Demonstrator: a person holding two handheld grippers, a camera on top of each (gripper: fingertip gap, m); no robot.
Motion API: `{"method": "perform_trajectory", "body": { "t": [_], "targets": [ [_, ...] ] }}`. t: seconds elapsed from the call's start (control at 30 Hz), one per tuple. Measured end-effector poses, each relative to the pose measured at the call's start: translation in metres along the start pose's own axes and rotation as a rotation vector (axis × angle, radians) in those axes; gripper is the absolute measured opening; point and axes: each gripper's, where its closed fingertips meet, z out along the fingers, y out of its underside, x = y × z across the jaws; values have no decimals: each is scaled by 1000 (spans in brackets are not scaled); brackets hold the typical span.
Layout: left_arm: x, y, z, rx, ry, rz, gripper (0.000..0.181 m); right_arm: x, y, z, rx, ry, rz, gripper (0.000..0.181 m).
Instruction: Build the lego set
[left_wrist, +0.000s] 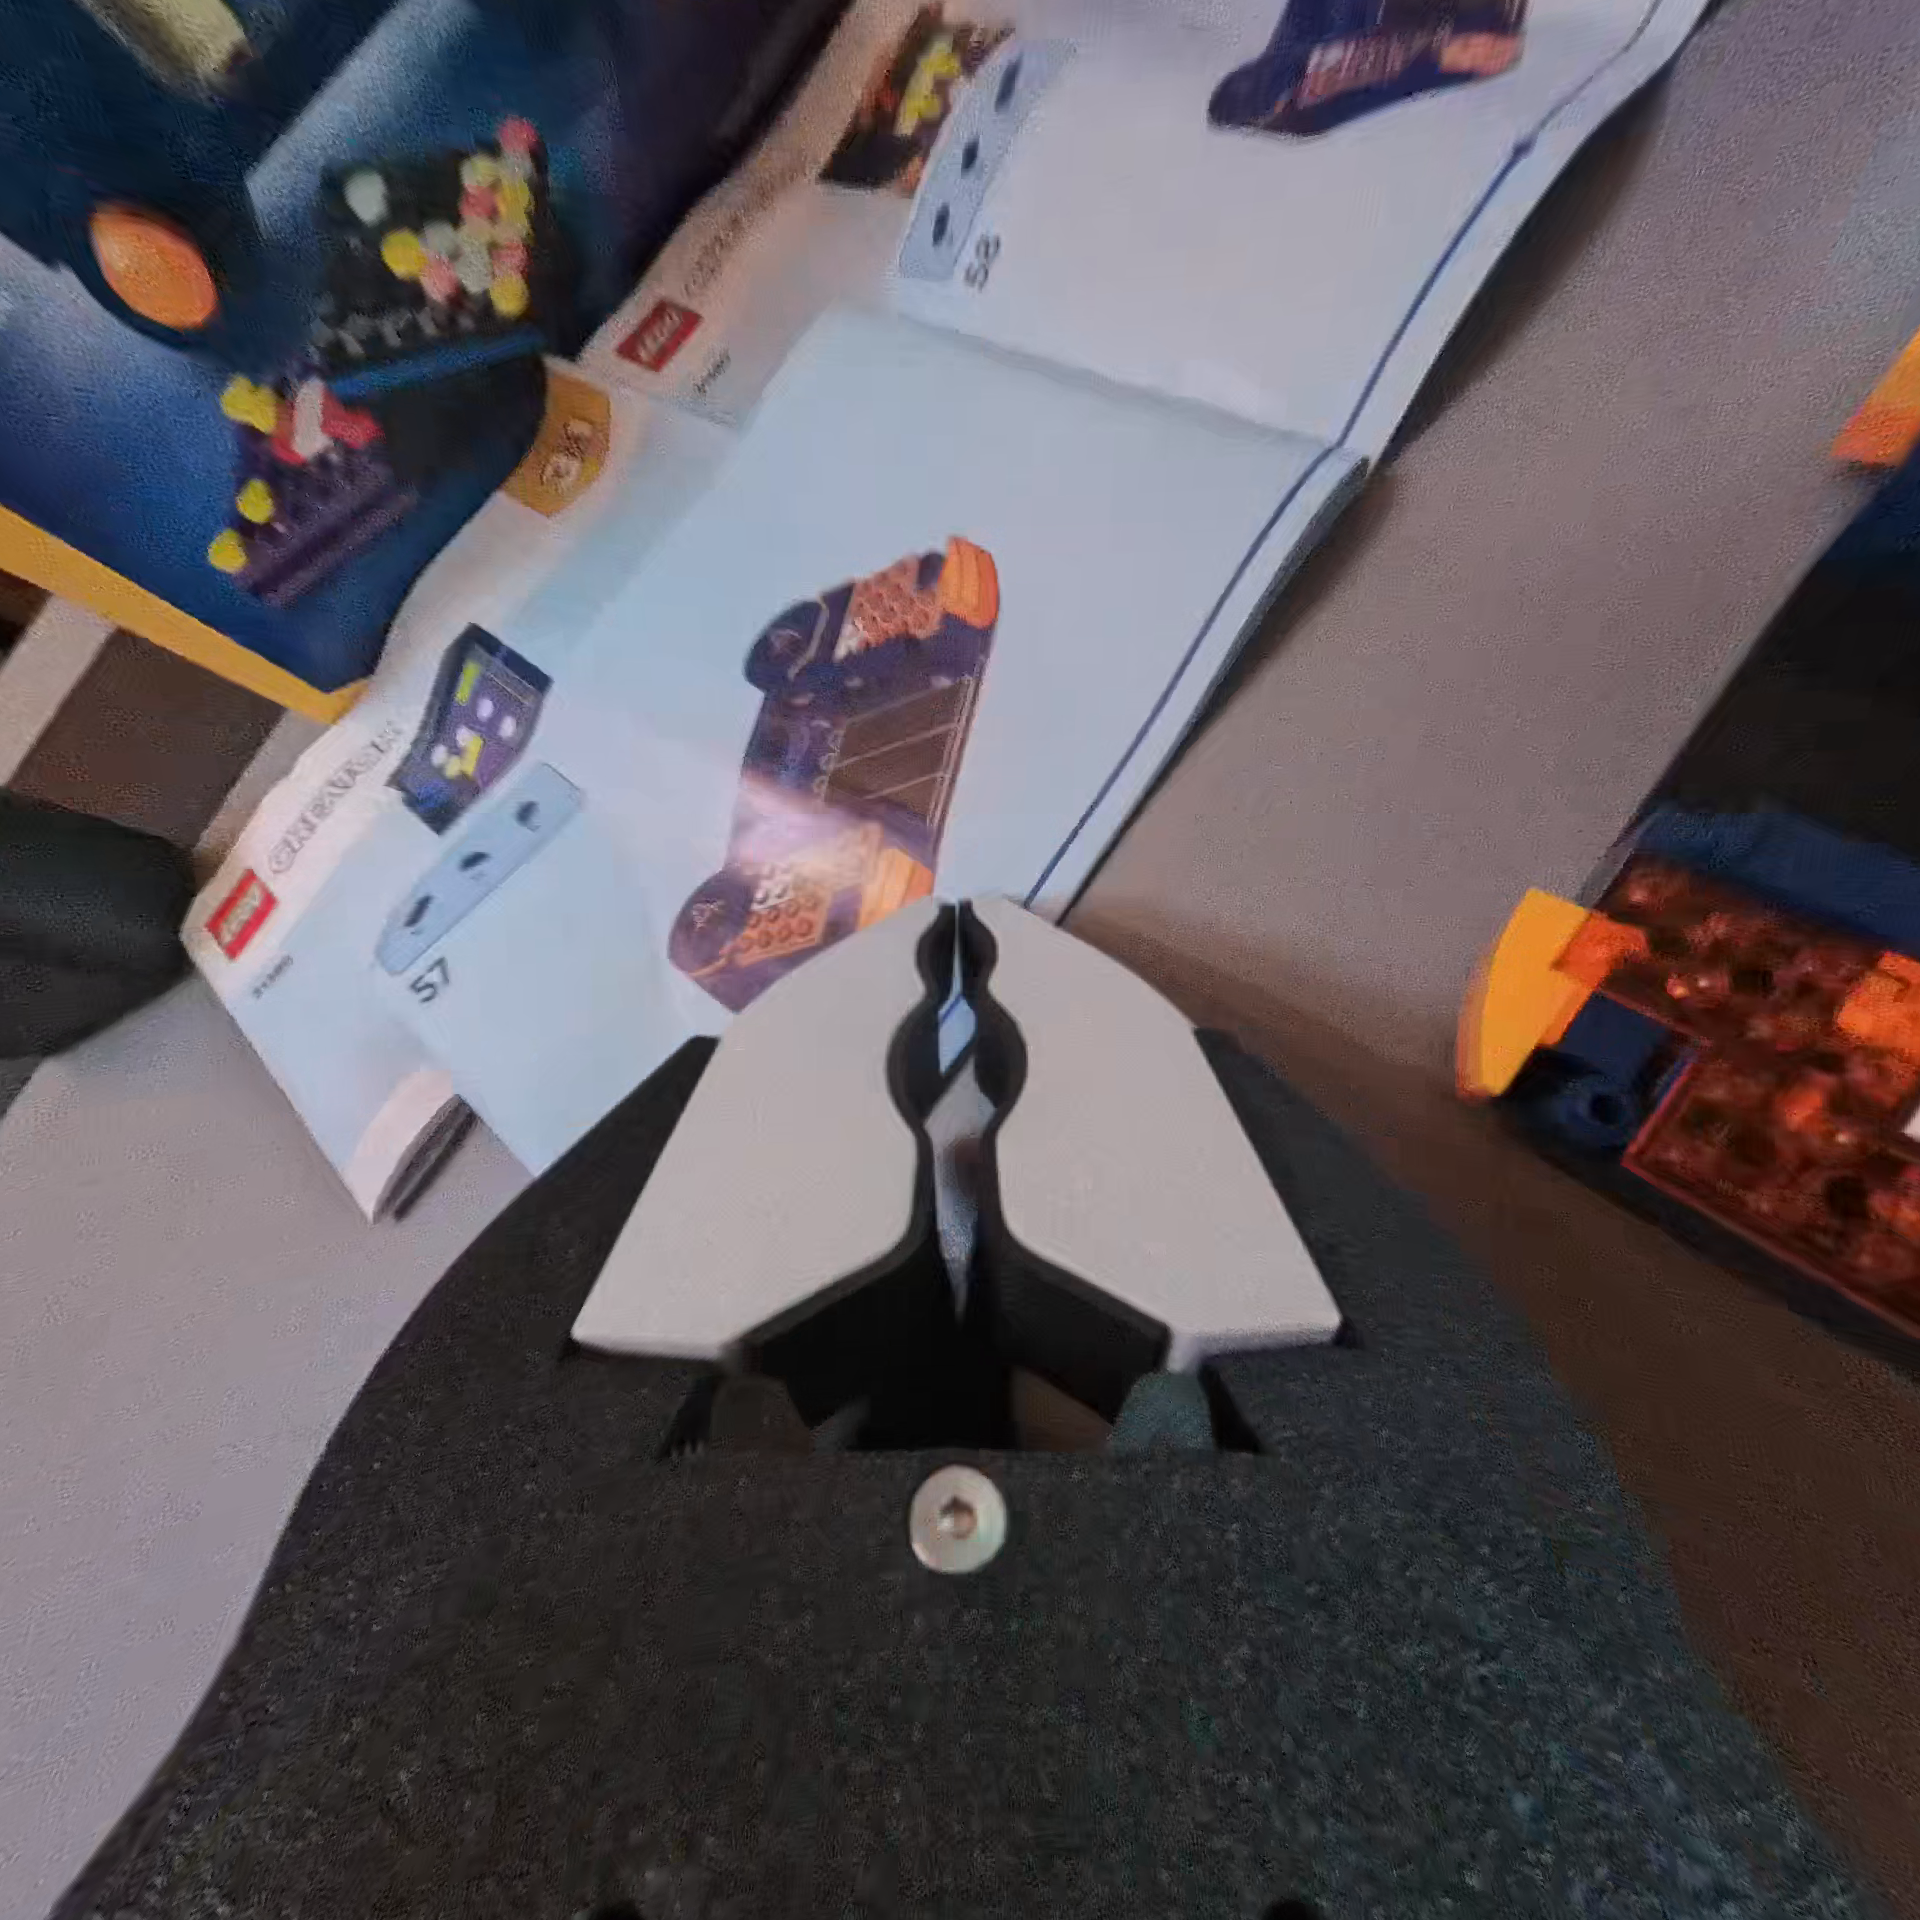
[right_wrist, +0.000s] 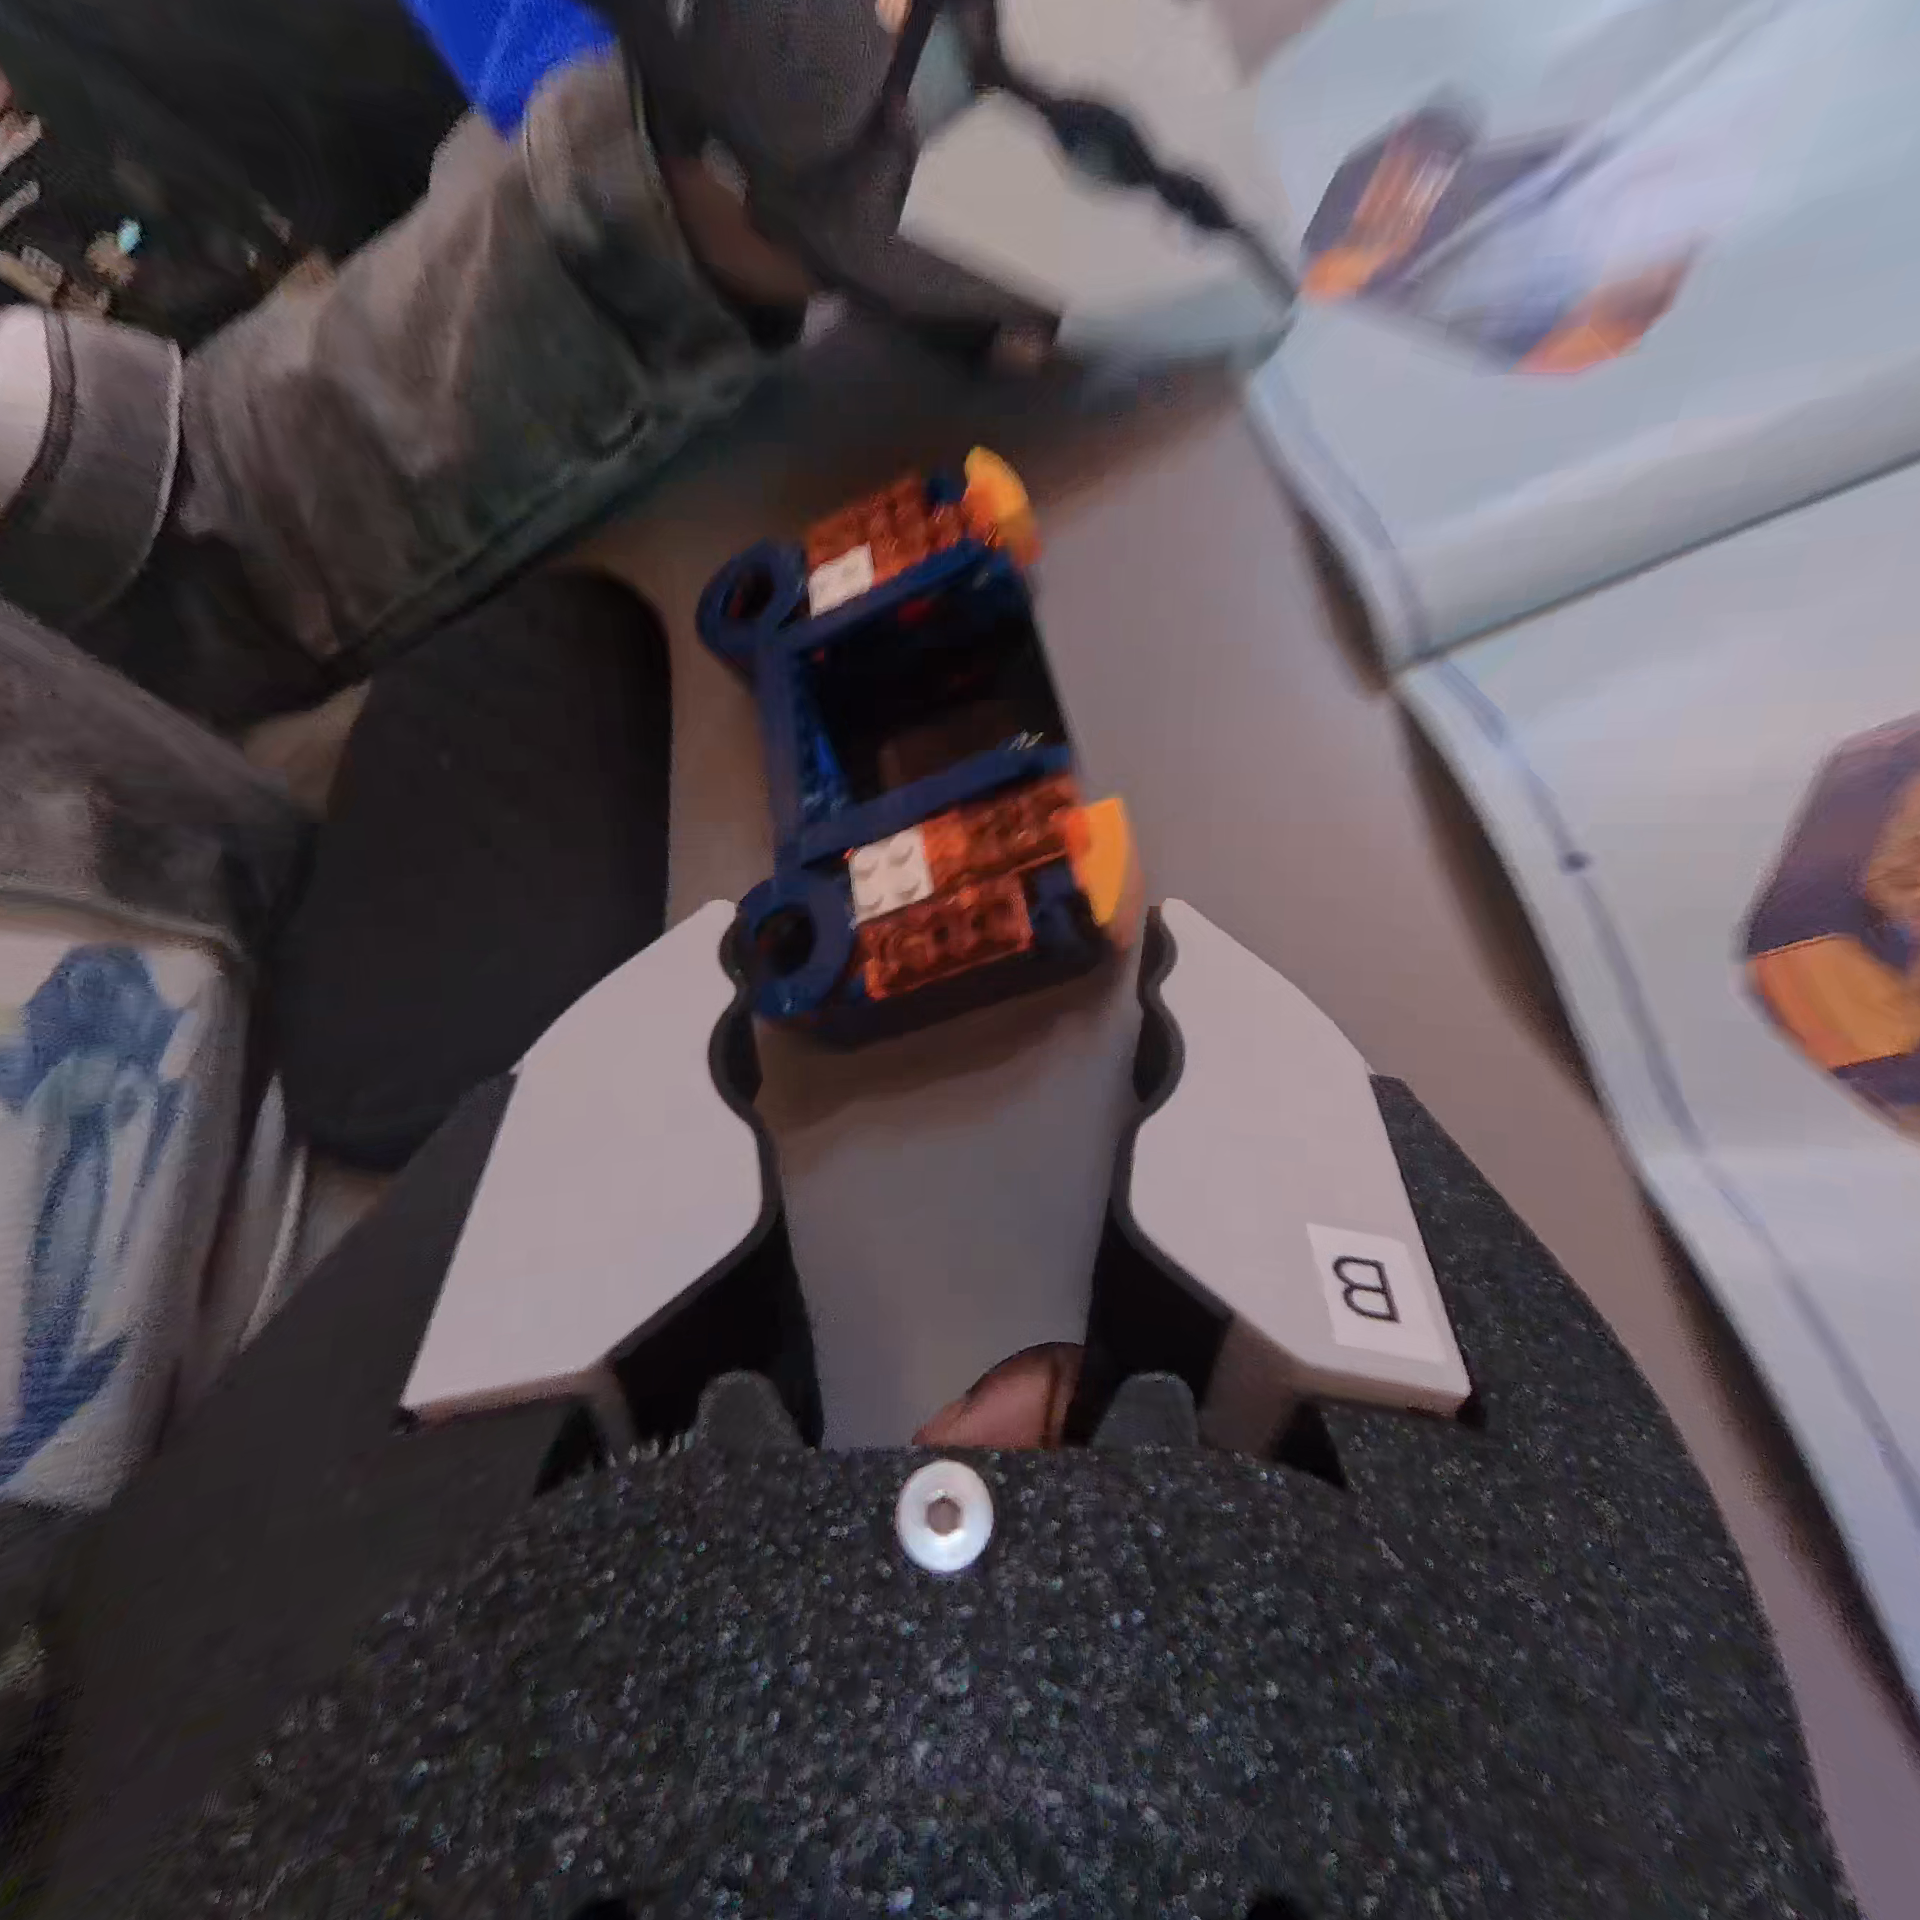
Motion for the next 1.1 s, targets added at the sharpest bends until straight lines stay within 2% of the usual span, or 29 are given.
{"method": "perform_trajectory", "body": {
  "t": [0.07, 0.17, 0.27, 0.47, 0.63, 0.8, 0.97, 1.1],
  "targets": [
    [3, -2, 0, -9, -26, 20, 0, 17, -18, -9, 136, 88, -21, 63],
    [6, -3, 0, -28, -21, 16, 0, 54, -31, -27, 283, 321, -35, 52],
    [7, -3, 0, -36, -44, 58, 0, 75, -22, -31, 237, 480, -80, 34],
    [7, -4, 0, -45, -71, 128, 0, 76, -8, -20, 93, 536, -231, 2],
    [7, -4, 0, -37, -68, 125, 0, 89, 4, -22, 4, 605, -190, 12],
    [7, -4, 0, -40, -76, 135, 0, 76, -9, -23, 90, 568, -236, 12],
    [7, -6, 1, -31, -98, 181, 0, 74, -8, -22, 75, 578, -256, 12],
    [7, -7, 2, -19, -99, 181, 0, 53, -33, -31, 190, 574, -390, 12]
  ]
}}
